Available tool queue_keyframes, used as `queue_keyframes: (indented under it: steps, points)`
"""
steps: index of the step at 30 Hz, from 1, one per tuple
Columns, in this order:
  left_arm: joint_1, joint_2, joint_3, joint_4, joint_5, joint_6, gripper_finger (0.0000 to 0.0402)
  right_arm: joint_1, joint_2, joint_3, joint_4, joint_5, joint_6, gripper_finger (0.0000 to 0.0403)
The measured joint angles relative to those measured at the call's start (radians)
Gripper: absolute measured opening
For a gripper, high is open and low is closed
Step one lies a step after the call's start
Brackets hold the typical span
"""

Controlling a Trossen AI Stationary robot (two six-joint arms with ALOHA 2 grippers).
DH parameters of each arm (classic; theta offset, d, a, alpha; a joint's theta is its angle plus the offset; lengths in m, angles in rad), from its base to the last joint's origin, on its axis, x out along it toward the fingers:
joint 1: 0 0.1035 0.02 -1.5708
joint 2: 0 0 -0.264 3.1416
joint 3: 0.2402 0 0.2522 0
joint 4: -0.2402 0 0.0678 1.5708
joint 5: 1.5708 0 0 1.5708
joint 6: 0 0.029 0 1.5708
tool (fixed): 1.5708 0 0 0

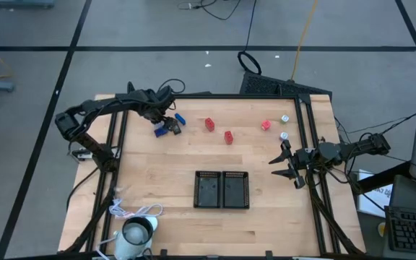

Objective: Pick & Place Office items
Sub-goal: Put the light blue charger adapter into the left black basket

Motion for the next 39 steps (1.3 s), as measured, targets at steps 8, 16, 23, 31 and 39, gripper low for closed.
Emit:
queue_keyframes:
  steps: [8, 16, 23, 31, 39]
  points:
    - [-0.040, 0.000, 0.000, 0.055, 0.058, 0.003, 0.0298, 0.000, 0.000, 0.000, 0.000, 0.000, 0.000, 0.0169]
    - [-0.091, 0.001, -0.002, 0.154, 0.170, 0.065, 0.0298, 0.000, 0.000, 0.000, 0.000, 0.000, 0.000, 0.0169]
    - [-0.106, 0.001, -0.002, 0.156, 0.164, 0.257, 0.0298, 0.000, 0.000, 0.000, 0.000, 0.000, 0.000, 0.0169]
    - [-0.133, 0.001, 0.024, 0.151, 0.159, 0.450, 0.0298, 0.000, 0.000, 0.000, 0.000, 0.000, 0.000, 0.0169]
    - [-0.183, 0.001, 0.036, 0.151, -0.076, 0.836, 0.0298, 0.000, 0.000, 0.000, 0.000, 0.000, 0.000, 0.0169]
